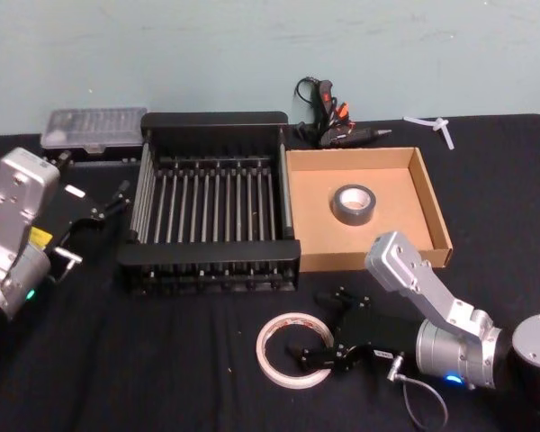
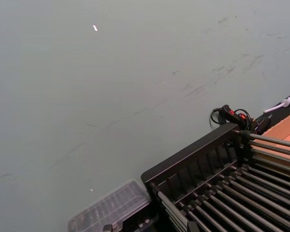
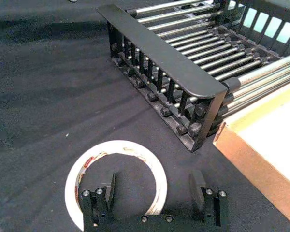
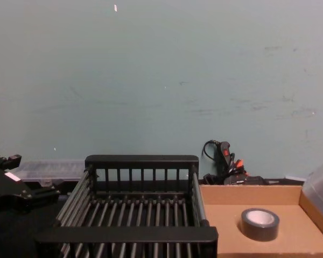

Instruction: Pick up the white tape and place it into the black box , Pick up the silver tape and place it into the brown box.

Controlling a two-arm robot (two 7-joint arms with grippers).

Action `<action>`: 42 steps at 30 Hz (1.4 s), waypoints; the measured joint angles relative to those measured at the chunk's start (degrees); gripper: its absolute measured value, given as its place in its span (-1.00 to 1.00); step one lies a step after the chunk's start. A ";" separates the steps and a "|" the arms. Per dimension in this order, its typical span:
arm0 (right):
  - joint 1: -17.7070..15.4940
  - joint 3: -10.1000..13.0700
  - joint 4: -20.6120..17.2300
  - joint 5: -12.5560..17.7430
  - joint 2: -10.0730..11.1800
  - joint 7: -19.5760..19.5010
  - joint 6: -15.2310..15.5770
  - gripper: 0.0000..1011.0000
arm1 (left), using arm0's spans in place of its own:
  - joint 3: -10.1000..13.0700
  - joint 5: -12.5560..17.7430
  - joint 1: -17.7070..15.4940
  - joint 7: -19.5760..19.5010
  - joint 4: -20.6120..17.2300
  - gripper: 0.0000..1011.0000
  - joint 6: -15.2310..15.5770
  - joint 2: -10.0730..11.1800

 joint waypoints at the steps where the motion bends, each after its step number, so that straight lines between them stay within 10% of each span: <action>1: -0.02 0.01 0.00 -0.02 -0.01 0.01 0.01 0.98 | 0.00 0.00 0.00 0.00 0.00 0.98 0.00 0.00; 20: -0.12 0.01 -0.04 -0.40 -0.09 -0.06 0.23 0.97 | 0.00 0.00 0.00 0.00 0.00 0.98 0.00 0.00; 42: -0.12 0.01 -0.04 -0.25 -0.05 0.02 0.20 -0.32 | 0.00 0.00 0.00 0.00 0.00 0.98 0.00 0.00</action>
